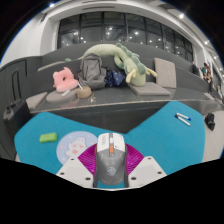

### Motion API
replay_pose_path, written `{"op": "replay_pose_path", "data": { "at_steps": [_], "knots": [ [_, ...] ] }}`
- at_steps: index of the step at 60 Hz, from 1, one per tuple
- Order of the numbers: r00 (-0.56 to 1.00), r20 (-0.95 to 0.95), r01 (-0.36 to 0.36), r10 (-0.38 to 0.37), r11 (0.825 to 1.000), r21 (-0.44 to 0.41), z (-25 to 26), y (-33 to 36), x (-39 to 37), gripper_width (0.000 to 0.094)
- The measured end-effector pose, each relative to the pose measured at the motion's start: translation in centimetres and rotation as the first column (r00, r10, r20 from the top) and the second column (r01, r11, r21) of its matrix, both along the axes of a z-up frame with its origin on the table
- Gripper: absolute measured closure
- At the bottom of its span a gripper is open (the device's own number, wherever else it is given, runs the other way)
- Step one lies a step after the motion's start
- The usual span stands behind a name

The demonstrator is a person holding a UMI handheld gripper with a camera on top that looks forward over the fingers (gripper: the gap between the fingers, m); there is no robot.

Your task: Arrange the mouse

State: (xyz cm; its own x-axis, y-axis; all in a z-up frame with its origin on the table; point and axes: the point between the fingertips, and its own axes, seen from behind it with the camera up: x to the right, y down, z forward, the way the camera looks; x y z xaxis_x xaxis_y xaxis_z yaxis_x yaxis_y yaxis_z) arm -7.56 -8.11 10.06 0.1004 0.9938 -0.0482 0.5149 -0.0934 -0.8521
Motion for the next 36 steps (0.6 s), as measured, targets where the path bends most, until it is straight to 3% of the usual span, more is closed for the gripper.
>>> {"op": "replay_pose_path", "data": {
  "at_steps": [8,17,28,36],
  "knots": [
    [0.996,-0.059,-0.07,0.069,0.997,-0.015,2.9,-5.8,-6.7,0.0598],
    [0.987,0.019,-0.16,0.16,0.987,-0.022,-2.5,-12.4,-11.6,0.059],
    [0.976,0.175,-0.127,0.129,0.992,-0.021,-10.0,-14.1,-11.4,0.0574],
    [0.976,0.177,-0.126,0.127,0.992,-0.014,-11.4,-14.0,-10.6,0.0414]
  ]
}}
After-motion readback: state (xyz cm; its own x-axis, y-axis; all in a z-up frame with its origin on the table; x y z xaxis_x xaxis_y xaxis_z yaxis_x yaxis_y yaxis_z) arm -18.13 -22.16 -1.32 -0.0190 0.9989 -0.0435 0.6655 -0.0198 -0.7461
